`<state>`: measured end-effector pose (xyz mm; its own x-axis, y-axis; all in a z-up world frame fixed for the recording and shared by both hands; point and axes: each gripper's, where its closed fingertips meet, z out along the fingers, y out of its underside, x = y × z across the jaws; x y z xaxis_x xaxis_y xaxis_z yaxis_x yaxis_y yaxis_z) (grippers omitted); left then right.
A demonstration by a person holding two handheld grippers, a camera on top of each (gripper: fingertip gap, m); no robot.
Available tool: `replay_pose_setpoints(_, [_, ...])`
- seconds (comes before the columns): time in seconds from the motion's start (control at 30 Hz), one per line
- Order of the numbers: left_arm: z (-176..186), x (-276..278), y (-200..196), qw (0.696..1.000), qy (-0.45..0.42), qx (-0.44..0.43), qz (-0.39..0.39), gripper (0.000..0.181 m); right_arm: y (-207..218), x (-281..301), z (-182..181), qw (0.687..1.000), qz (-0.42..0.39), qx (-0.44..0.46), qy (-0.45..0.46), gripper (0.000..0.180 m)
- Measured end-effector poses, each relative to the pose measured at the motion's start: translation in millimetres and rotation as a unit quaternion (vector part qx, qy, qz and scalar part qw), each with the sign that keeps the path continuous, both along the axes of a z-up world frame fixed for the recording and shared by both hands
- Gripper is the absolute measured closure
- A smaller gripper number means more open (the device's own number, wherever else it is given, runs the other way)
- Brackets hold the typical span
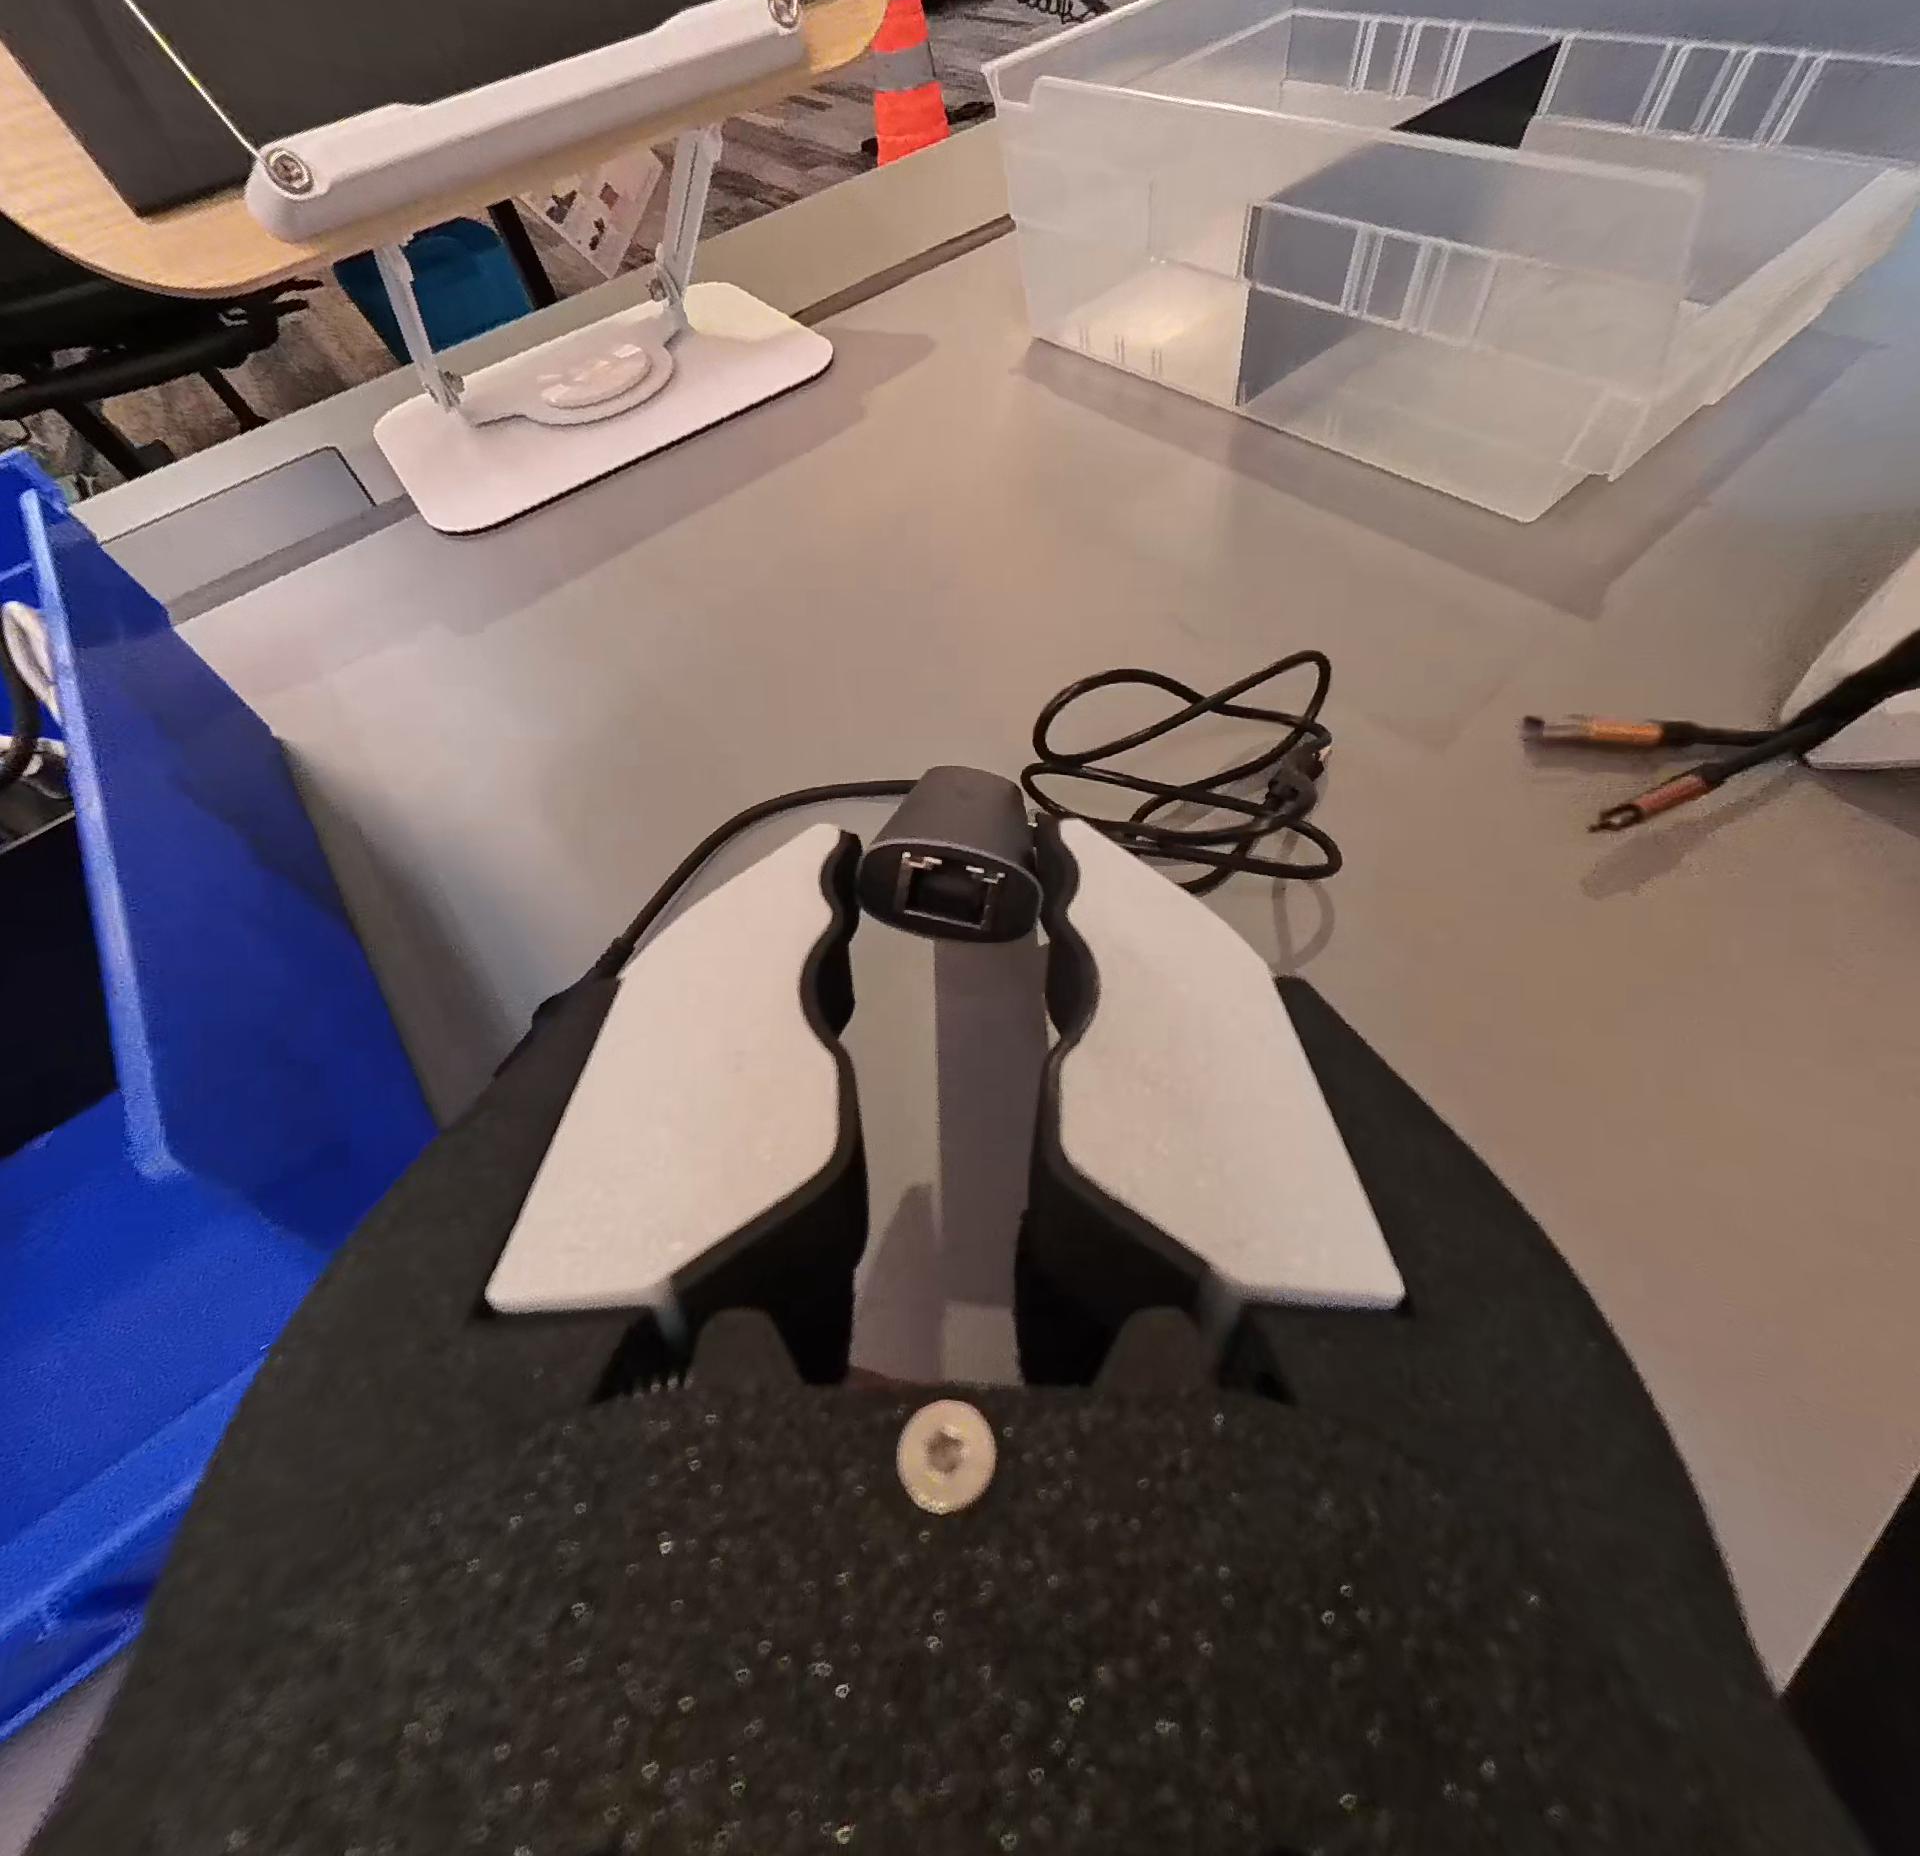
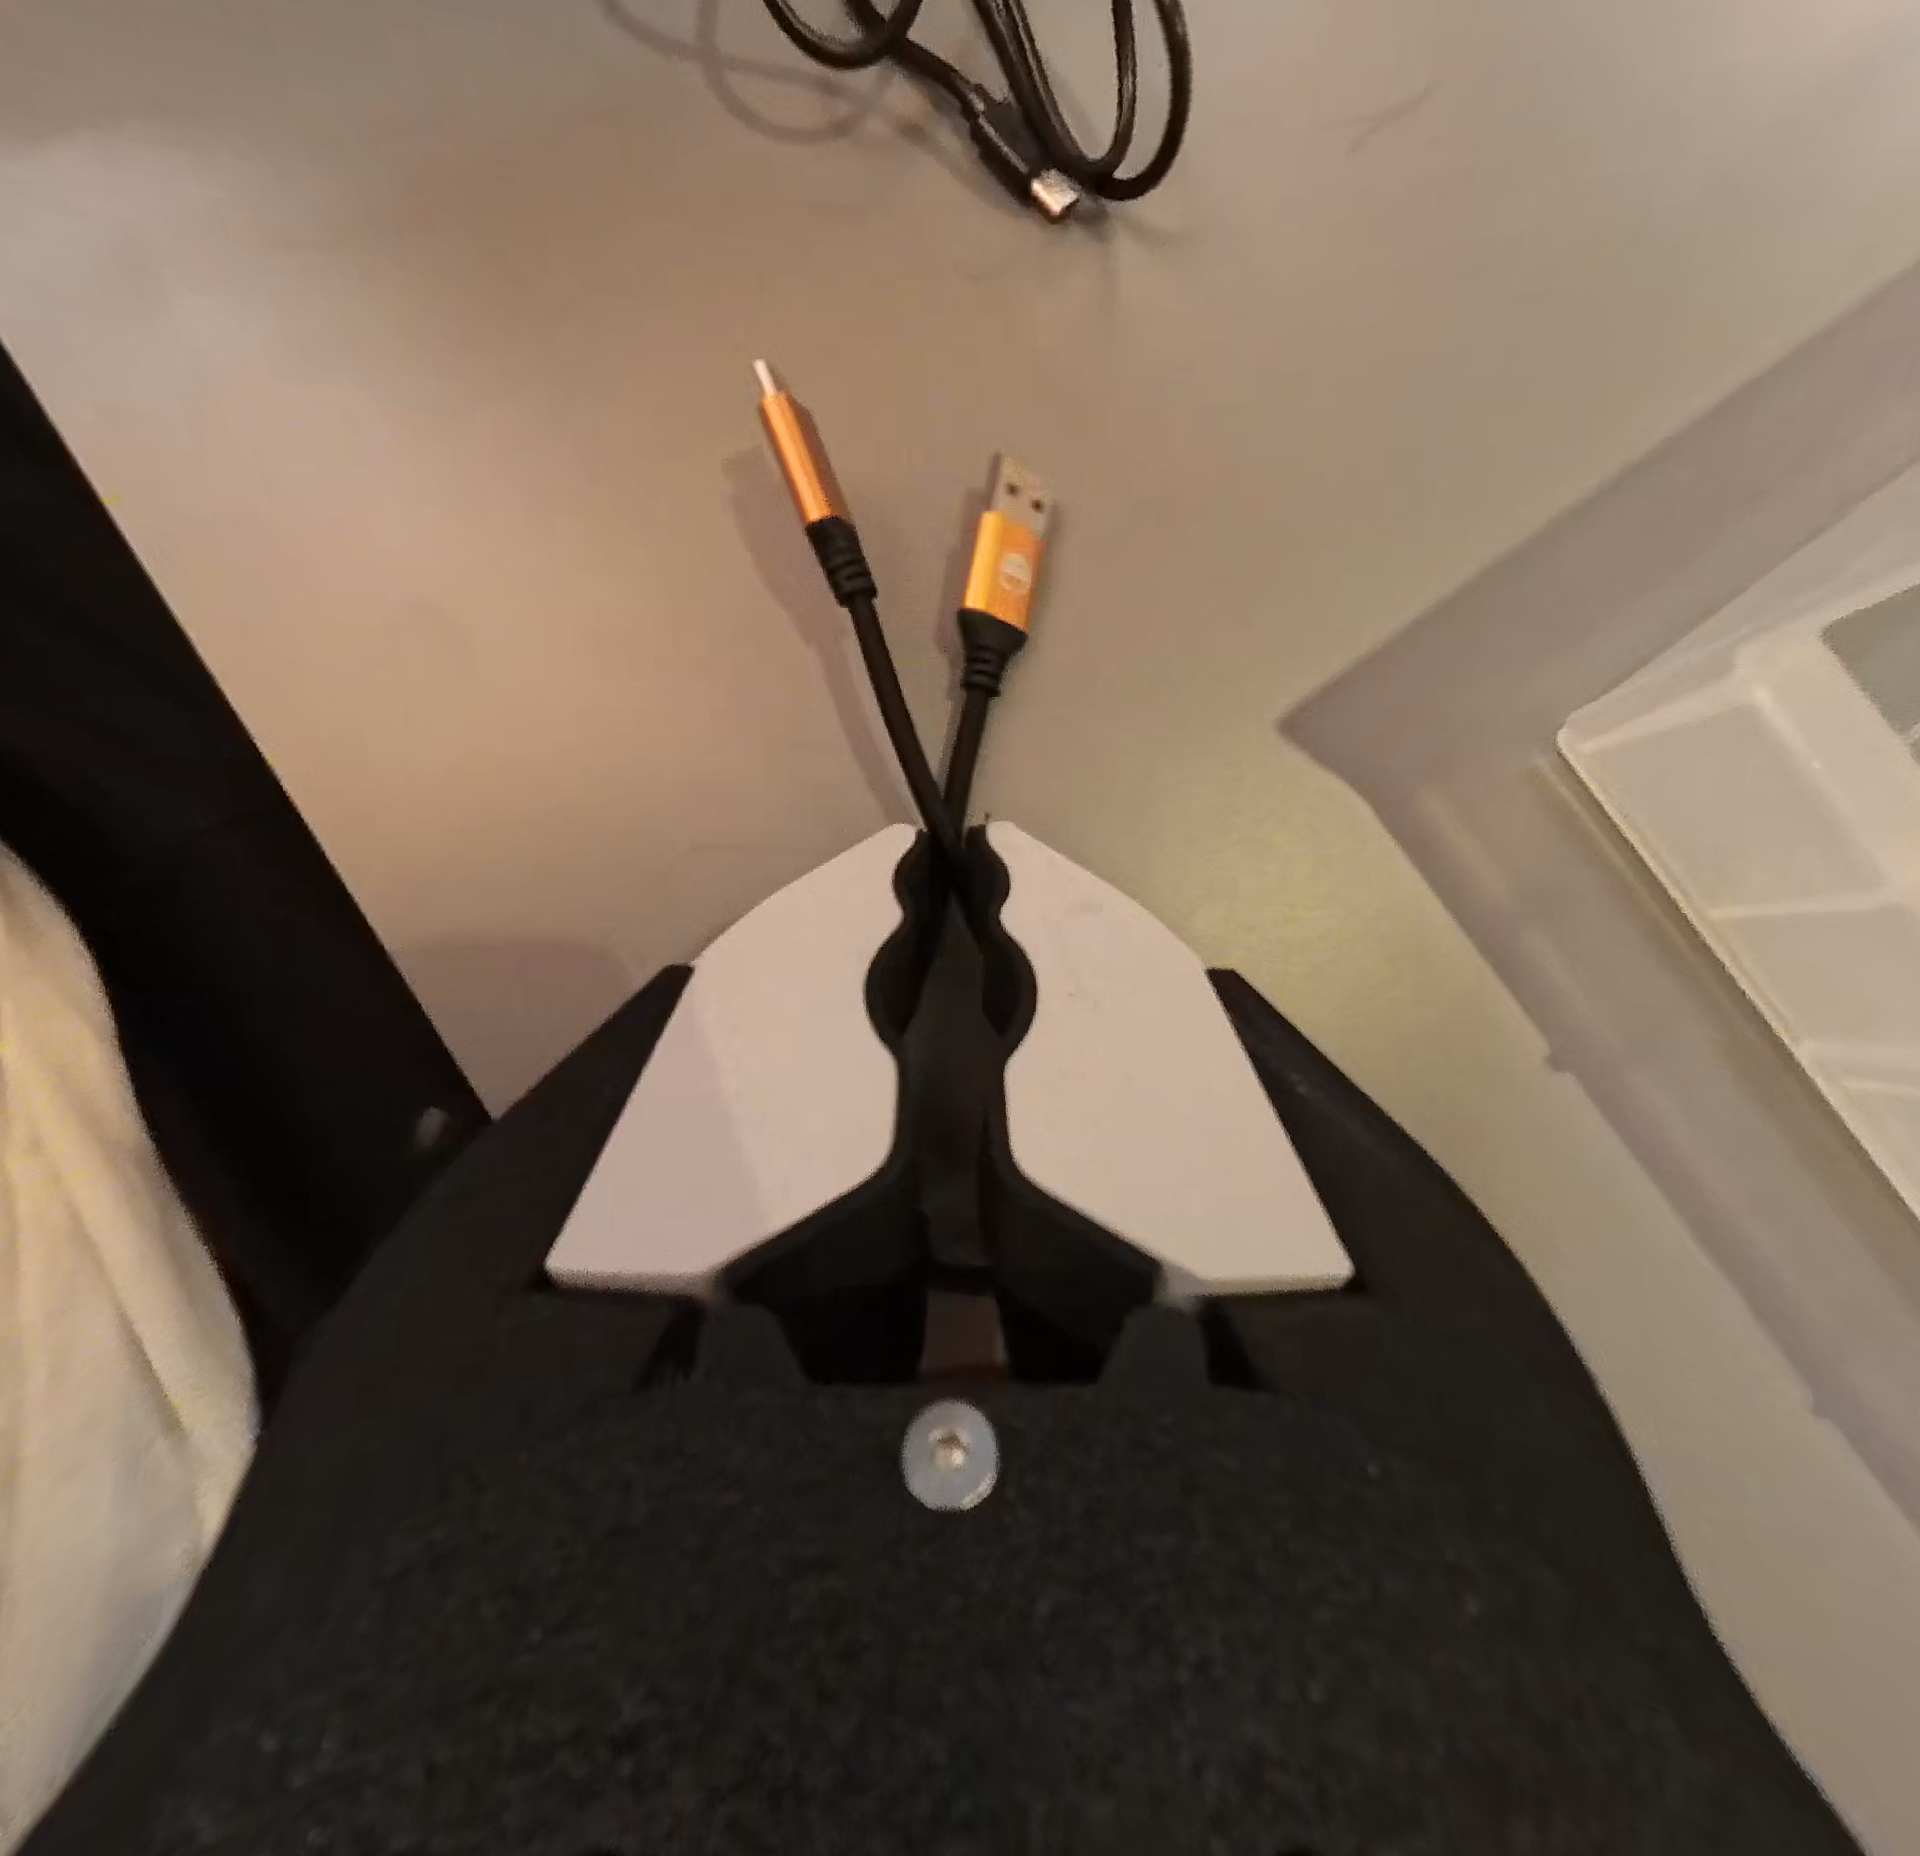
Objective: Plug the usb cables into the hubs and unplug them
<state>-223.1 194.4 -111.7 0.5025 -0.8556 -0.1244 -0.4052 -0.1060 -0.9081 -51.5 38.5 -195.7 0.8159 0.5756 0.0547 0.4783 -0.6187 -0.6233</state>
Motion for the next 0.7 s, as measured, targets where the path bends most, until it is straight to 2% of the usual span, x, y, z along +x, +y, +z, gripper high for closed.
replay_pose_setpoints(0.13, [1, 1, -2, 1.0, -0.002, 0.001, -0.003, 0.148, -2, 0, 12, 0.999, 0.019, 0.028, -0.028, 0.175])
replay_pose_setpoints(0.23, [1, 2, -3, 1.0, -0.002, 0.003, -0.004, 0.148, 4, 14, 54, 0.996, 0.02, 0.082, -0.028, 0.175])
replay_pose_setpoints(0.37, [3, 3, -4, 1.0, -0.009, 0.001, -0.006, 0.148, 24, 94, 124, 0.983, -0.047, 0.154, -0.093, 0.175])
replay_pose_setpoints(0.43, [3, 3, -5, 1.0, -0.013, -0.004, -0.007, 0.148, 36, 138, 140, 0.978, -0.082, 0.149, -0.123, 0.175])
replay_pose_setpoints(0.53, [6, 5, -6, 0.999, -0.027, -0.014, -0.011, 0.148, 62, 186, 117, 0.975, -0.088, 0.085, -0.183, 0.175])
replay_pose_setpoints(0.7, [17, 5, -9, 0.996, -0.078, -0.047, -0.019, 0.148, 90, 195, 60, 0.966, -0.035, -0.044, -0.253, 0.175])
